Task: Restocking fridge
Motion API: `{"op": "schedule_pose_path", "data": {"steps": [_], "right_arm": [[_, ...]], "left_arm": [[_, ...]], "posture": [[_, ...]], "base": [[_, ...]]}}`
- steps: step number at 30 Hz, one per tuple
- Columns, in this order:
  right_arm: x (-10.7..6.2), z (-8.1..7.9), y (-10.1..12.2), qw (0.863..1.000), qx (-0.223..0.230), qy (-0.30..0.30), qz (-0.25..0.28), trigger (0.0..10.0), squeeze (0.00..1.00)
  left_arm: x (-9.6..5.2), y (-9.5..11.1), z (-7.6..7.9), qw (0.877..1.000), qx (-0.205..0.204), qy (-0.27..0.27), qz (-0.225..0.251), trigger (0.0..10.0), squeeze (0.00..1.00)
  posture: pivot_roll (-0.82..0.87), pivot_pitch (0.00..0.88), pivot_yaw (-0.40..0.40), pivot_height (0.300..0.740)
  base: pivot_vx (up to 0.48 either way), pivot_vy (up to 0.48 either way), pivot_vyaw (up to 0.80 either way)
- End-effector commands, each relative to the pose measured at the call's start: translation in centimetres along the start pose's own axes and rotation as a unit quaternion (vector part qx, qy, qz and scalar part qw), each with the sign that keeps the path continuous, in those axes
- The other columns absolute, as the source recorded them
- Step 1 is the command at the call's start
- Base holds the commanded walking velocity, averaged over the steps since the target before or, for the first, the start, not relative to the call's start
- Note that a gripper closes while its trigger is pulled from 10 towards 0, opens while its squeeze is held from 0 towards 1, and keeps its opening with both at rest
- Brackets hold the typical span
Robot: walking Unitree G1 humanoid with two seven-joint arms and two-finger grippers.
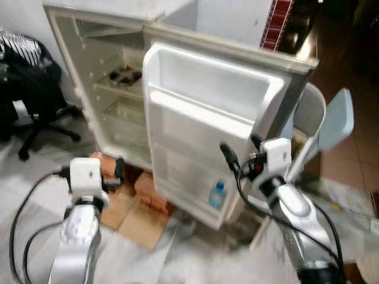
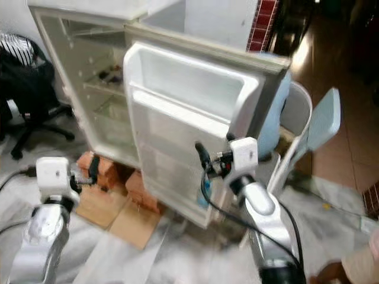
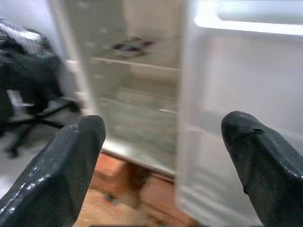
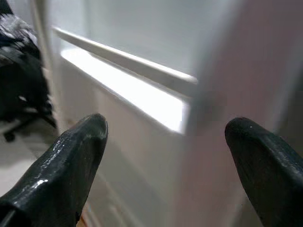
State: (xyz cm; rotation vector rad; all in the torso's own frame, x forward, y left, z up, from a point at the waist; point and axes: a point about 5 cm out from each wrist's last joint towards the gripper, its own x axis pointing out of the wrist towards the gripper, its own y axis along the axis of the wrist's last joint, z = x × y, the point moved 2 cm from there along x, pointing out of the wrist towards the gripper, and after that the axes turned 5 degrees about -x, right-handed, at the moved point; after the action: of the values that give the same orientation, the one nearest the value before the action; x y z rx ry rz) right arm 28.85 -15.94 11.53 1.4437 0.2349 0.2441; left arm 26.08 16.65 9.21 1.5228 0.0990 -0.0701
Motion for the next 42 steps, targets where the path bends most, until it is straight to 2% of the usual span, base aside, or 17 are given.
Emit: {"op": "schedule_pose_path", "data": {"steps": [1, 10, 14, 17, 18, 19, 20, 21, 22, 24, 26, 28, 30, 31, 34, 36, 42], "right_arm": [[0.5, -0.3, 0.8, 1.000, -0.002, 0.001, 0.016, 10.0, 0.00], [0.8, -0.6, 1.1, 1.000, -0.001, -0.005, 0.022, 10.0, 0.00], [0.8, -0.7, 1.0, 1.000, -0.003, 0.002, 0.023, 10.0, 0.00], [0.4, -1.5, 1.2, 0.997, 0.027, 0.061, 0.035, 10.0, 0.00], [0.0, -2.4, 1.1, 0.992, 0.047, 0.116, 0.024, 10.0, 0.00], [0.0, -2.4, 1.1, 0.992, 0.047, 0.116, 0.024, 10.0, 0.00], [-0.7, -3.6, 1.0, 0.980, 0.077, 0.184, 0.011, 10.0, 0.00], [-1.1, -4.1, 1.1, 0.972, 0.089, 0.215, 0.008, 10.0, 0.00], [-2.1, -5.1, 0.8, 0.956, 0.101, 0.277, -0.009, 10.0, 0.00], [-3.0, -5.7, 0.5, 0.941, 0.103, 0.321, -0.024, 10.0, 0.00], [-3.5, -5.8, -0.3, 0.936, 0.087, 0.337, -0.046, 10.0, 0.00], [-3.5, -5.0, -2.2, 0.941, 0.040, 0.325, -0.087, 10.0, 0.00], [-2.6, -3.5, -3.9, 0.956, -0.018, 0.268, -0.116, 10.0, 0.00], [-2.1, -3.0, -4.0, 0.962, -0.025, 0.245, -0.119, 10.0, 0.00], [-0.9, -1.6, -4.1, 0.973, -0.041, 0.188, -0.127, 10.0, 0.00], [0.9, 0.4, -3.2, 0.984, -0.069, 0.107, -0.121, 10.0, 0.00], [2.3, 1.7, -1.9, 0.984, -0.103, 0.090, -0.113, 10.0, 0.00]], "left_arm": [[0.1, 0.4, -1.1, 1.000, 0.010, 0.018, 0.002, 10.0, 0.00], [-0.1, 0.3, -1.2, 1.000, 0.007, 0.020, 0.000, 10.0, 0.00], [-0.1, 0.5, -1.1, 1.000, 0.002, 0.019, 0.006, 10.0, 0.00], [-0.1, 0.4, -1.1, 1.000, 0.003, 0.021, 0.005, 10.0, 0.00], [-0.1, 0.5, -1.2, 1.000, 0.002, 0.021, 0.005, 10.0, 0.00], [-0.1, 0.5, -1.2, 1.000, 0.002, 0.021, 0.005, 10.0, 0.00], [-0.1, 0.5, -1.2, 1.000, 0.001, 0.021, 0.005, 10.0, 0.00], [-0.1, 0.4, -1.2, 1.000, 0.001, 0.021, 0.004, 10.0, 0.00], [0.0, 0.4, -1.2, 1.000, 0.000, 0.021, 0.004, 10.0, 0.00], [0.0, 0.4, -1.2, 1.000, 0.000, 0.019, 0.003, 10.0, 0.00], [0.0, 0.5, -1.1, 1.000, 0.000, 0.018, 0.004, 10.0, 0.00], [0.0, 0.5, -1.1, 1.000, 0.000, 0.018, 0.004, 10.0, 0.00], [-0.1, 0.4, -1.2, 1.000, 0.000, 0.020, 0.003, 10.0, 0.00], [-0.1, 0.4, -1.2, 1.000, 0.001, 0.021, 0.002, 10.0, 0.00], [-0.2, 0.3, -1.4, 1.000, 0.006, 0.025, -0.002, 10.0, 0.00], [-0.3, 0.1, -1.7, 1.000, 0.008, 0.028, -0.009, 10.0, 0.00], [-0.3, 0.0, -1.7, 1.000, 0.009, 0.027, -0.012, 10.0, 0.00]], "posture": [[0.01, 0.000, -0.006, 0.740], [0.02, 0.000, -0.009, 0.740], [0.02, 0.000, -0.010, 0.740], [0.02, 0.000, -0.010, 0.740], [0.02, 0.000, -0.009, 0.740], [0.02, 0.000, -0.009, 0.740], [0.02, 0.000, -0.008, 0.740], [0.02, 0.000, -0.008, 0.740], [0.02, 0.000, -0.008, 0.740], [0.02, 0.000, -0.008, 0.740], [0.02, 0.000, -0.008, 0.740], [0.03, 0.000, -0.007, 0.740], [0.03, 0.000, -0.006, 0.740], [0.03, 0.000, -0.006, 0.740], [0.03, 0.000, -0.005, 0.740], [0.04, 0.000, -0.004, 0.740], [0.05, 0.000, -0.007, 0.740]], "base": [[0.307, -0.364, 0.00], [0.301, -0.355, 0.00], [0.000, 0.000, 0.00], [0.000, 0.000, 0.00], [0.000, 0.000, 0.00], [0.000, 0.000, 0.00], [0.000, 0.000, 0.00], [0.000, 0.000, 0.00], [0.000, 0.000, 0.00], [0.000, 0.000, 0.00], [0.000, 0.000, 0.00], [0.000, 0.000, 0.00], [0.000, 0.000, 0.00], [0.000, 0.000, 0.00], [0.000, 0.000, 0.00], [0.000, 0.000, 0.00], [0.000, 0.000, 0.00]]}}
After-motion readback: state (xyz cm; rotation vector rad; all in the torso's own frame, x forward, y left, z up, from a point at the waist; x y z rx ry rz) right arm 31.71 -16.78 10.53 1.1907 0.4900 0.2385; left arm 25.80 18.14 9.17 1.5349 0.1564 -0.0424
